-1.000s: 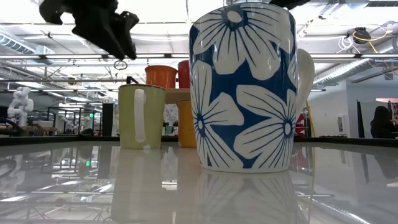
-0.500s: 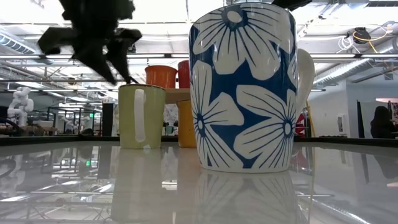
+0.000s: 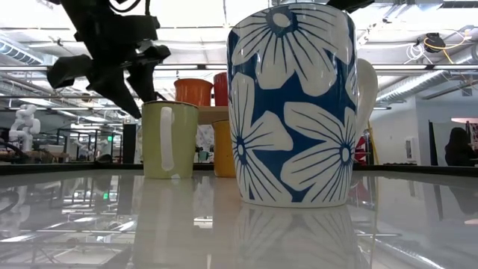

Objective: Place coffee mugs
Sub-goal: Put the green mug on the shelf

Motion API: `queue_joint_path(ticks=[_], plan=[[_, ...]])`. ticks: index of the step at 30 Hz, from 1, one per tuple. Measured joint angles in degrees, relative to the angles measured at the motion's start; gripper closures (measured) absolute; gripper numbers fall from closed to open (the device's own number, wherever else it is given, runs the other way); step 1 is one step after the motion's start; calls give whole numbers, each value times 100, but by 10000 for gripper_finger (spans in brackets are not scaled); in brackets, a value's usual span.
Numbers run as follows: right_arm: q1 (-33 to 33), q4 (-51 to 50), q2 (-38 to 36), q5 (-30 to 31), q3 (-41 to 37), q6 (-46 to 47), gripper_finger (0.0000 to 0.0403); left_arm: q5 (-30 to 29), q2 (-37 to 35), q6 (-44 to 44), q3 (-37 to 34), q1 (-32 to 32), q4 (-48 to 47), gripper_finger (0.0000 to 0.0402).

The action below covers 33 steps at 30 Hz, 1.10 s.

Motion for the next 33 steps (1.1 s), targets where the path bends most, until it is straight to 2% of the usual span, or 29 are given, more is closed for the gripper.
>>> queue_joint_path(ticks=[10,16,21,29,33], plan=[[0,-4,0,4,0,-13,403,75,0,-339,-25,326,60,253],[0,-4,0,4,0,-13,403,609,-8,-391,-25,498,83,330],[0,-4,0,4,0,-13,403,694,5,-477,-36,507,29,378],[-1,0,2,7,0,-59,403,668,5,-1566,347,491,-333,379],[-20,15,2,9,0,-145,403,615,0,-1691,681,431,-485,379]])
